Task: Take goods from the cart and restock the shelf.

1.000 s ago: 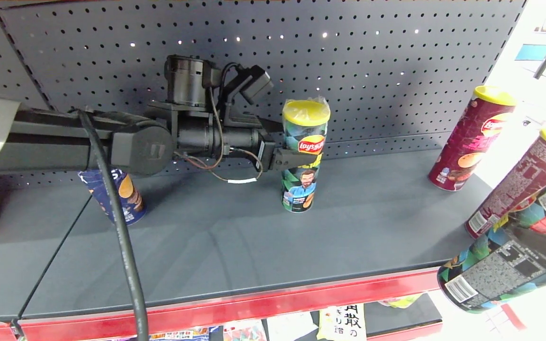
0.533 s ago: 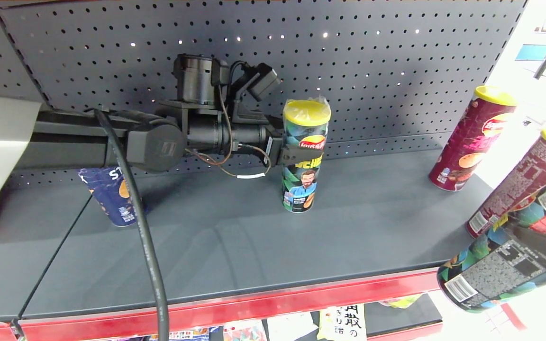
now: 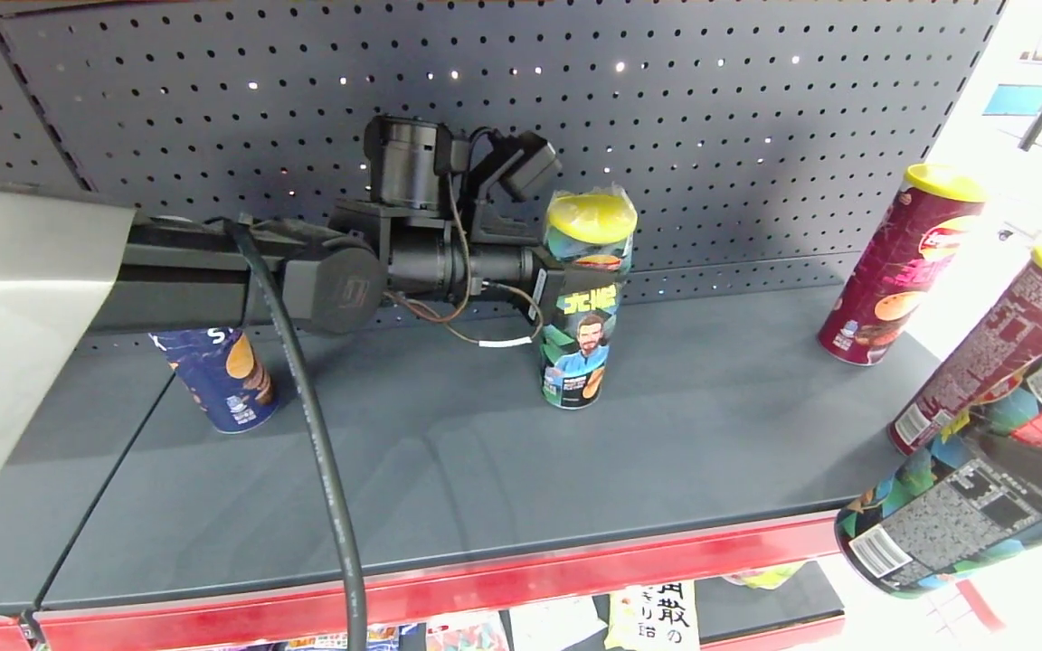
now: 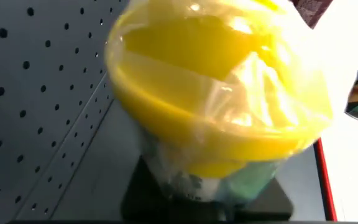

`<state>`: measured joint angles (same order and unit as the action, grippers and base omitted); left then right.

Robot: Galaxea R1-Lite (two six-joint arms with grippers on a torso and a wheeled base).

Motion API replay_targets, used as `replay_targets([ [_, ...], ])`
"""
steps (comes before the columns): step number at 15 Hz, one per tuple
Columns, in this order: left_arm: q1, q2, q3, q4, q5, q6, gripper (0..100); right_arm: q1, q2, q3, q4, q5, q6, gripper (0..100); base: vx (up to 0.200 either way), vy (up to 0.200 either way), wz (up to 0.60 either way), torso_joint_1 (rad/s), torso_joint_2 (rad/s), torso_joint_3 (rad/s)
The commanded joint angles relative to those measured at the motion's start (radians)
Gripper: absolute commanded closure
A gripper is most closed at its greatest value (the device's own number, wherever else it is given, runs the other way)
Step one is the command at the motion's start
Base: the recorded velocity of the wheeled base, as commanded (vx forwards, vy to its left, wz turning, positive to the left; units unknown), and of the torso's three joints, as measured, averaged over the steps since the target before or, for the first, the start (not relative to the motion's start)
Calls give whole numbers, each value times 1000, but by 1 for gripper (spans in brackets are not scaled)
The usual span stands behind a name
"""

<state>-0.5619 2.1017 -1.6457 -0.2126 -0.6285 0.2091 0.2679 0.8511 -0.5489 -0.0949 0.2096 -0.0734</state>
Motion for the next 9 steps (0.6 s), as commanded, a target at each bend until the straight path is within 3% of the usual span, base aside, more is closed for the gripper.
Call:
replay_targets([
  [1, -3, -26, 6, -1, 0, -2, 100, 1, 3, 0, 0, 1, 0, 100, 0, 0, 0, 0, 0, 0],
  [9, -61, -331, 408, -4, -22, -1, 100, 1, 36, -25, -2, 1, 0, 100, 0, 0, 0, 0, 0, 0],
])
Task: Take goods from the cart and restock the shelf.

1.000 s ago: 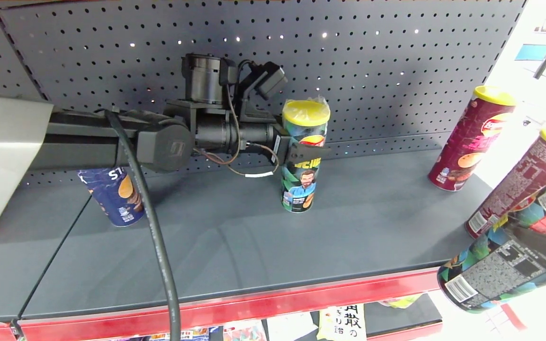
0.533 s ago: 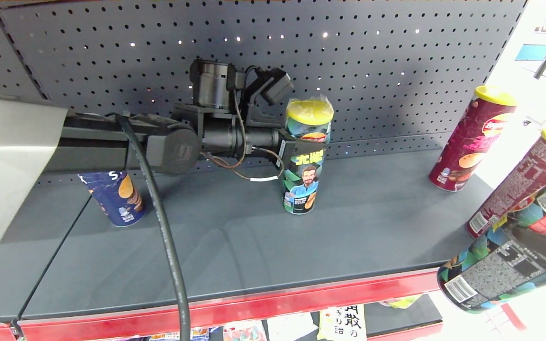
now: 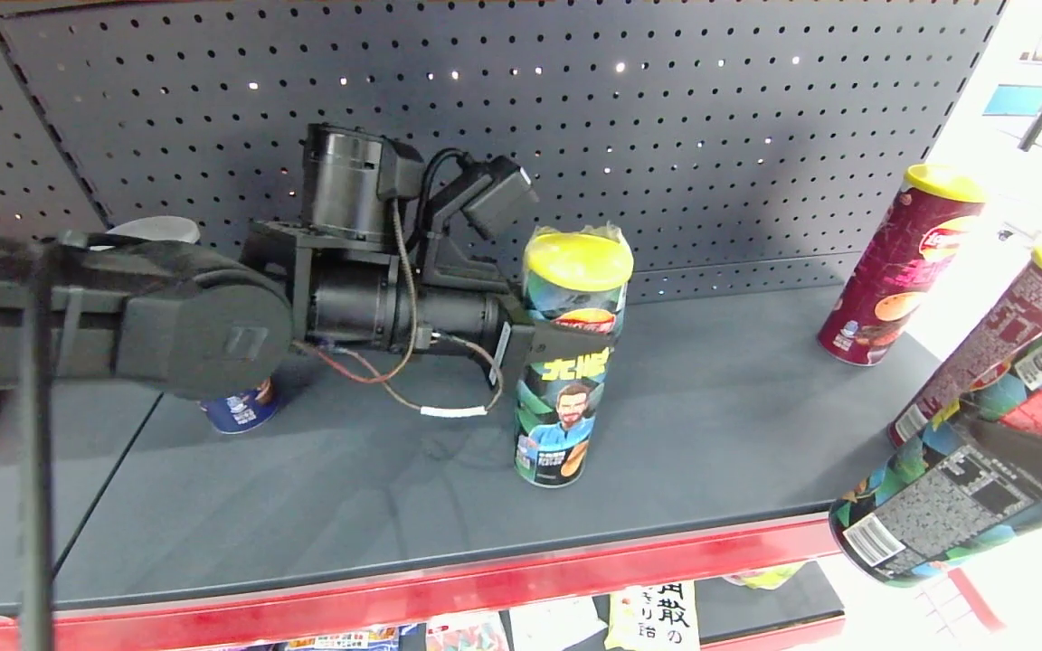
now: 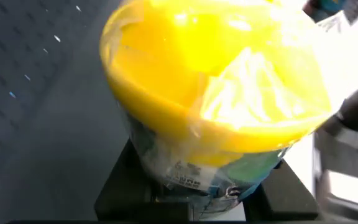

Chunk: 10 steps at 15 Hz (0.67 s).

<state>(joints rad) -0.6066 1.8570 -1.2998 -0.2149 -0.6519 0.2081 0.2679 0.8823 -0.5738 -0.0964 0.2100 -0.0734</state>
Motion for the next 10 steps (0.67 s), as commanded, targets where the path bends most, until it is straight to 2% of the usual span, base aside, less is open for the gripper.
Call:
replay_targets([
  [1, -18, -94, 82, -20, 3, 1, 100, 1, 4, -1, 0, 0, 0, 100, 0, 0, 0, 0, 0, 0],
  [3, -30, -94, 106, -70, 9, -1, 100, 1, 6, 0, 0, 0, 0, 100, 0, 0, 0, 0, 0, 0],
  [10, -47, -75, 149, -109, 11, -7, 100, 1, 3, 0, 0, 0, 0, 100, 0, 0, 0, 0, 0, 0],
])
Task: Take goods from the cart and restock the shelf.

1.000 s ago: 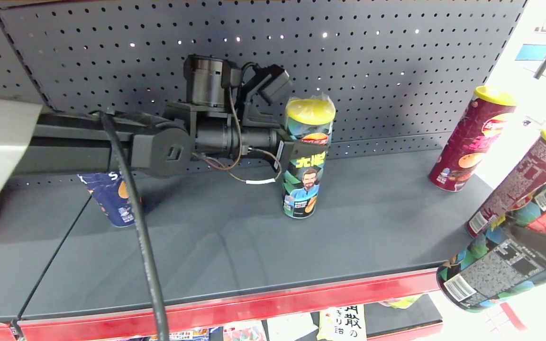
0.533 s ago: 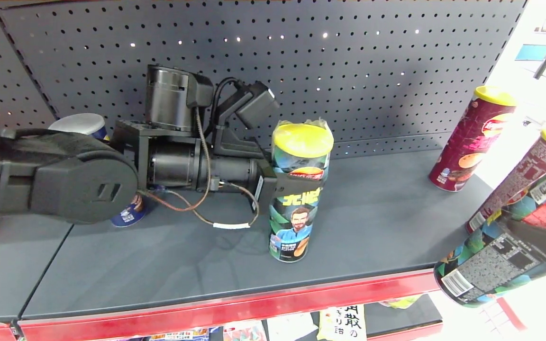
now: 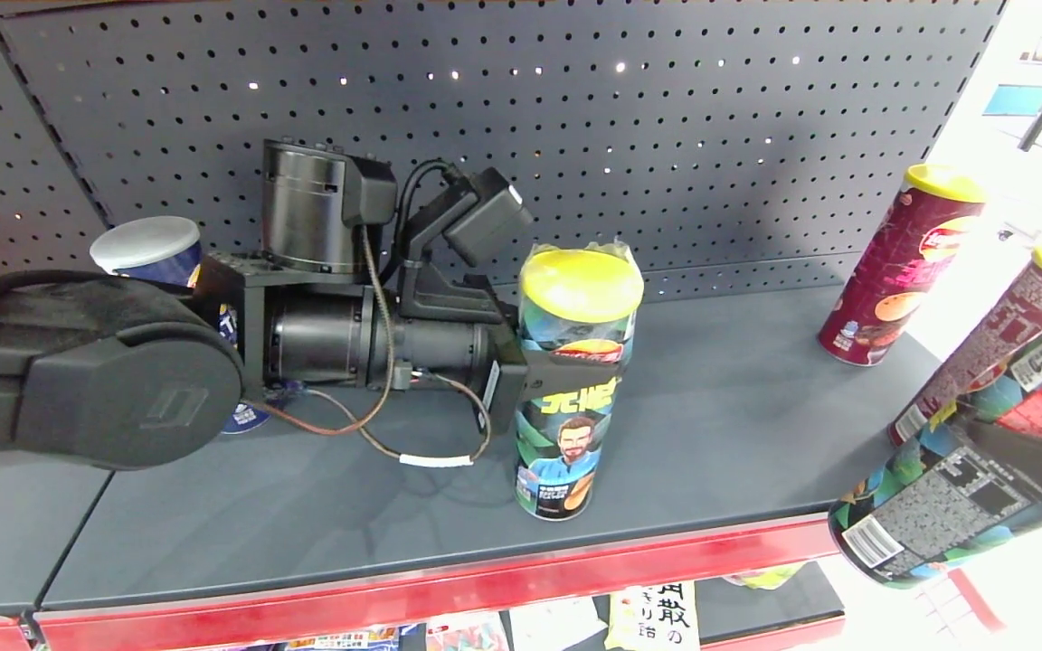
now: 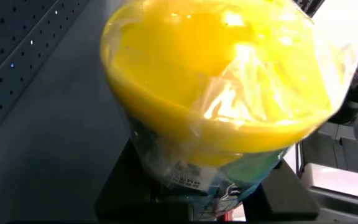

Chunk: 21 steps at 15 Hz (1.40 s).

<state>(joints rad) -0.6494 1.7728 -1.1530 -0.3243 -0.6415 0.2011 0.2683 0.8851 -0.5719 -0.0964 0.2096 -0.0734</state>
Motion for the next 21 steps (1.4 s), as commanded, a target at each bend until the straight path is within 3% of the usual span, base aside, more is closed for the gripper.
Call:
replay_targets([
  [1, -6, 17, 1, -7, 0, 0, 100, 0, 2, -2, 0, 1, 0, 100, 0, 0, 0, 0, 0, 0],
  [8, -30, 54, 10, -55, 0, -2, 100, 0, 5, -2, 0, 1, 0, 100, 0, 0, 0, 0, 0, 0],
  [16, -38, 22, 32, -58, 16, -31, 100, 0, 8, 0, 0, 1, 0, 100, 0, 0, 0, 0, 0, 0],
  [21, -39, -33, 95, -59, 16, -57, 100, 0, 11, -2, 0, 1, -2, 100, 0, 0, 0, 0, 0, 0],
])
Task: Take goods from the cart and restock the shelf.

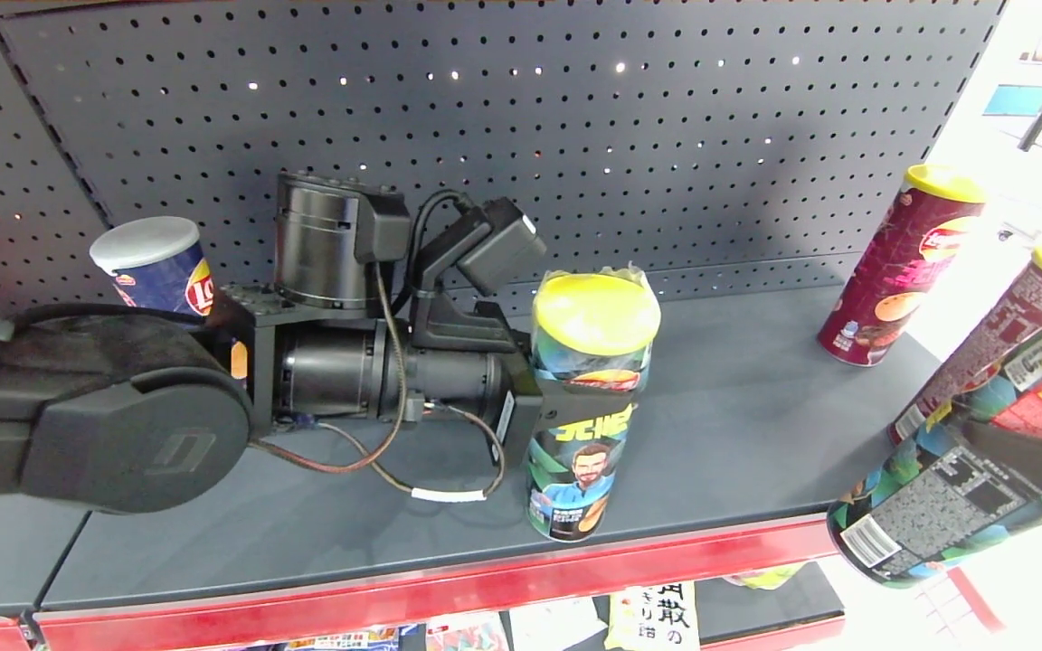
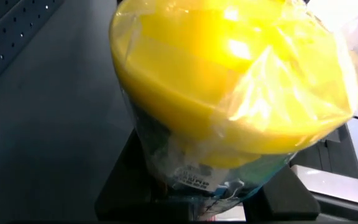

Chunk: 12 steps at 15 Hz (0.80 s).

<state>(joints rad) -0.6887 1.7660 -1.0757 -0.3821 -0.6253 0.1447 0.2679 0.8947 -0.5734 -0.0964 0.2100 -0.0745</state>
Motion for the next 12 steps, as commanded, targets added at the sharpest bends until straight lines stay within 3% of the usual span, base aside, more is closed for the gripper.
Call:
replay_targets([
  [1, 2, -31, 25, -1, -1, 0, 100, 1, 1, 0, 0, 0, -1, 100, 0, 0, 0, 0, 0, 0],
  [7, 0, -29, 31, -3, 13, 0, 100, 2, -3, -2, 0, 0, -4, 100, 0, 0, 0, 0, 0, 0],
  [8, 0, -29, 33, -8, 18, 0, 0, 2, -5, -2, 1, 0, -2, 100, 0, 0, 0, 0, 0, 0],
  [12, 0, -37, 46, -18, 19, -4, 0, 4, 10, -25, 1, 2, -4, 100, 0, 0, 0, 0, 0, 0],
])
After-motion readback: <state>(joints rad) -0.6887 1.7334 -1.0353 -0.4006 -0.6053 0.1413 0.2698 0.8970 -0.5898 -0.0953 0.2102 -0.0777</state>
